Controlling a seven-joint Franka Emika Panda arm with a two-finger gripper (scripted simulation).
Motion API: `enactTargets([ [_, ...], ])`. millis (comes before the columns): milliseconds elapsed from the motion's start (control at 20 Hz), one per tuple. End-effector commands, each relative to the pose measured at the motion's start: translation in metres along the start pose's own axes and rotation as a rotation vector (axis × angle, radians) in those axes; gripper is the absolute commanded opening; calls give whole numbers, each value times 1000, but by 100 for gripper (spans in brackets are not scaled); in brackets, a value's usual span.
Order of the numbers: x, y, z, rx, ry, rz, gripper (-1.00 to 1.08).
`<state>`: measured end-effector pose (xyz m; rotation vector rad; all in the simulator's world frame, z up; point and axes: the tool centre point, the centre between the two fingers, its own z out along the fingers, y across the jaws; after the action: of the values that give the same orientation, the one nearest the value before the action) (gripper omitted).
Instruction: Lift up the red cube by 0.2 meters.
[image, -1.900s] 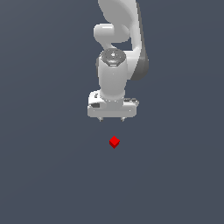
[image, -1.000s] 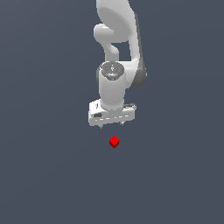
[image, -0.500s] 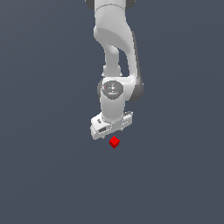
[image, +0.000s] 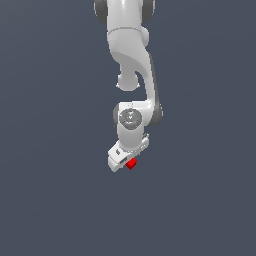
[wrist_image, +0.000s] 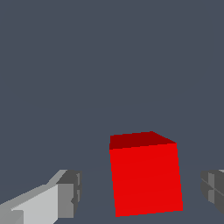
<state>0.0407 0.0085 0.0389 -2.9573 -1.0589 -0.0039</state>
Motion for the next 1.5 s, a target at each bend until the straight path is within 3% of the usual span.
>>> enactTargets([
  [0, 3, 0, 8, 0, 0, -44, 100],
  [600, 6, 0, 19, 1, -2, -98, 100],
  [650, 6, 0, 19, 1, -2, -98, -100],
  [1450, 6, 0, 8, 1, -2, -98, -100],
])
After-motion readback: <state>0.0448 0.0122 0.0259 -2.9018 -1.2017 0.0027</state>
